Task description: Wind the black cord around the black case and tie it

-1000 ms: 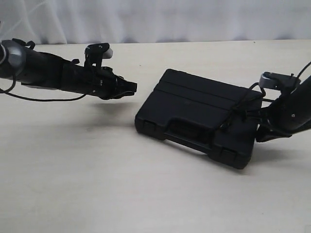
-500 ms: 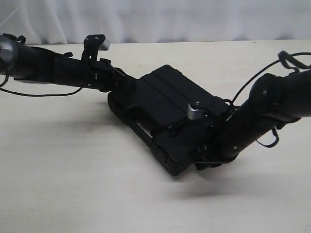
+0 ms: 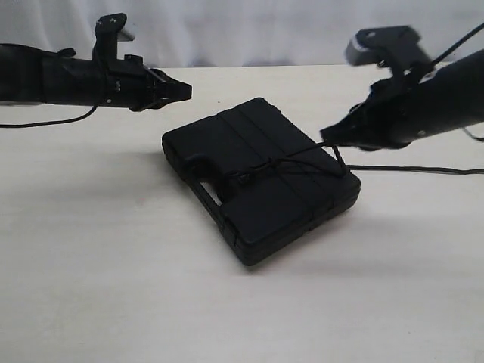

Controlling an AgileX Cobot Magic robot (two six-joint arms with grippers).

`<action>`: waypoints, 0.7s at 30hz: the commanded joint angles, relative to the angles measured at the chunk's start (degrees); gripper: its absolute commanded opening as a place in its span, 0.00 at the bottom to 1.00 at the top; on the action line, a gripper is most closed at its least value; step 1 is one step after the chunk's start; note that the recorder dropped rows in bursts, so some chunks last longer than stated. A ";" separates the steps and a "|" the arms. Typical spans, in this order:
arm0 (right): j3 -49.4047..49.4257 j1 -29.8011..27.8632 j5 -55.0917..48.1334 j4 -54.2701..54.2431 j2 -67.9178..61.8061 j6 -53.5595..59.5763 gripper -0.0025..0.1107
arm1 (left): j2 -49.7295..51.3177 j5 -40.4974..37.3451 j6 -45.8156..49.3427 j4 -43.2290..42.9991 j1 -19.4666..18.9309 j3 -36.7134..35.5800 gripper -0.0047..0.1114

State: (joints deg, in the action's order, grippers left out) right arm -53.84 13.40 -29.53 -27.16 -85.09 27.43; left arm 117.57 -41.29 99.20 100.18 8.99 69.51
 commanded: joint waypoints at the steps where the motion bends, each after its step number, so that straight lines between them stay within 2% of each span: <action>1: 0.12 -7.21 6.38 5.59 0.83 -8.67 0.06 | -0.38 -1.11 0.35 -0.24 0.14 -0.16 0.04; 4: 0.12 -10.86 6.70 8.63 -2.54 -14.33 0.06 | -0.38 -3.09 0.35 -0.24 0.41 -0.16 0.04; 9: 0.12 -11.17 5.46 8.26 -12.00 -13.52 0.06 | -0.38 -4.19 0.35 -0.24 1.39 -0.16 0.04; 16: 0.21 -8.42 3.62 3.57 -20.96 -8.13 0.06 | -0.38 -4.51 -0.53 -1.44 1.67 -0.16 0.04; 21: 0.21 -3.00 3.36 3.67 -21.82 -5.86 0.06 | -0.38 -2.70 -3.43 -5.16 1.67 -0.16 0.04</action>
State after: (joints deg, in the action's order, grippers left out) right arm -53.77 7.57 -25.67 -22.86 -106.91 19.64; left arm 117.57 -44.71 97.96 97.51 10.65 69.51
